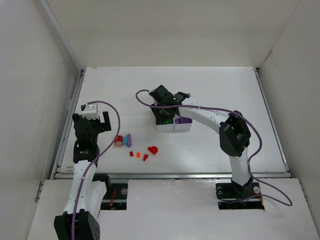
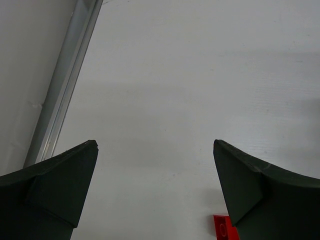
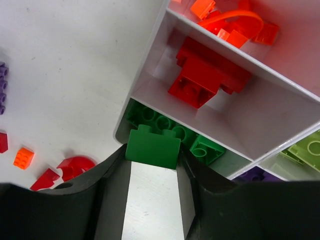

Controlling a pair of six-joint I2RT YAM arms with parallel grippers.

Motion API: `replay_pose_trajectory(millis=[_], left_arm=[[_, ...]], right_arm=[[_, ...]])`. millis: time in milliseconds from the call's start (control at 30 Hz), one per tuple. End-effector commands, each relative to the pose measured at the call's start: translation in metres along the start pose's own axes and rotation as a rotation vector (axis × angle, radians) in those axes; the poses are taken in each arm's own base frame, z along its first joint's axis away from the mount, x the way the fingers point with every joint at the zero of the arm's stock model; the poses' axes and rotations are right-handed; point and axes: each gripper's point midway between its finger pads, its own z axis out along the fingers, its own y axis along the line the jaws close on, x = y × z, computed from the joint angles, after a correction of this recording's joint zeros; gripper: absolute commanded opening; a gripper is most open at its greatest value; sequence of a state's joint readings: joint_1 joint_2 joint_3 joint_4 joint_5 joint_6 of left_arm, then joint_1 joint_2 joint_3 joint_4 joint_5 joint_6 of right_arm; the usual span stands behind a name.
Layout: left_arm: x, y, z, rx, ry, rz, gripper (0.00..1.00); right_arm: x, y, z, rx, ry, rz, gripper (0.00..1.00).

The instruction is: Sort the legos into containers by color

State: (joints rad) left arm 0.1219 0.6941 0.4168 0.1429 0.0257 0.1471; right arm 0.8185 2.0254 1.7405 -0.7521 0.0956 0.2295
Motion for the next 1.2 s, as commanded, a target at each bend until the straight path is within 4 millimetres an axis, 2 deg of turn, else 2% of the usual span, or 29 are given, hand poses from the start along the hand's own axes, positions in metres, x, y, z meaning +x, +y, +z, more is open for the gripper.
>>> replay_pose_trajectory(millis=[0,100,133,167,367,467,533,567,600,633,700,800,867,933,1167], left_arm=[[-0.011,0.001,0.002,0.006,-0.048,-0.02,1.0],[-0.011,-0.001,0.002,0.02,-0.049,-0.03,1.0],[-0.015,0.0,0.002,0.019,-0.058,-0.03,1.0],[-0.011,-0.002,0.003,0.03,-0.04,-0.031,1.0],[-0.011,-0.002,0.003,0.03,-0.04,-0.031,1.0],[-0.011,-0.004,0.003,0.039,-0.041,-0.03,1.0],[-0.011,-0.004,0.003,0.039,-0.041,-0.03,1.0],[-0.009,-0.004,0.003,0.04,-0.032,-0.031,1.0],[-0.009,-0.006,0.003,0.049,-0.032,-0.031,1.0],[-0.009,-0.006,0.003,0.049,-0.032,-0.031,1.0],[-0.009,-0.006,0.003,0.049,-0.032,-0.031,1.0],[-0.009,-0.006,0.003,0.049,-0.032,-0.031,1.0],[-0.011,-0.006,0.001,0.048,-0.041,-0.03,1.0],[-0.011,-0.006,0.001,0.048,-0.041,-0.03,1.0],[-0.007,-0.006,0.002,0.049,-0.032,-0.031,1.0]], right_arm=[[-0.016,0.006,-0.016,-0.029,-0.046,0.009,0.44],[-0.018,0.007,-0.025,-0.042,-0.056,-0.001,0.64],[-0.018,0.007,-0.025,-0.042,-0.056,-0.001,0.67],[-0.021,0.007,-0.031,-0.045,-0.069,-0.009,0.71],[-0.023,0.002,-0.05,-0.037,-0.094,-0.042,0.72],[-0.025,0.017,-0.067,-0.081,-0.149,-0.132,0.72],[-0.006,0.038,-0.066,-0.141,-0.128,-0.242,0.71],[0.003,0.047,-0.063,-0.168,-0.113,-0.278,0.69],[0.018,0.064,-0.062,-0.215,-0.085,-0.326,0.69],[0.039,0.069,-0.049,-0.228,-0.029,-0.36,0.67],[0.063,0.082,-0.039,-0.251,0.023,-0.429,0.67],[0.086,0.092,-0.017,-0.28,0.063,-0.462,0.67],[0.096,0.095,-0.002,-0.296,0.093,-0.463,0.67],[0.105,0.098,0.006,-0.296,0.118,-0.473,0.67],[0.104,0.11,0.019,-0.303,0.103,-0.49,0.67]])
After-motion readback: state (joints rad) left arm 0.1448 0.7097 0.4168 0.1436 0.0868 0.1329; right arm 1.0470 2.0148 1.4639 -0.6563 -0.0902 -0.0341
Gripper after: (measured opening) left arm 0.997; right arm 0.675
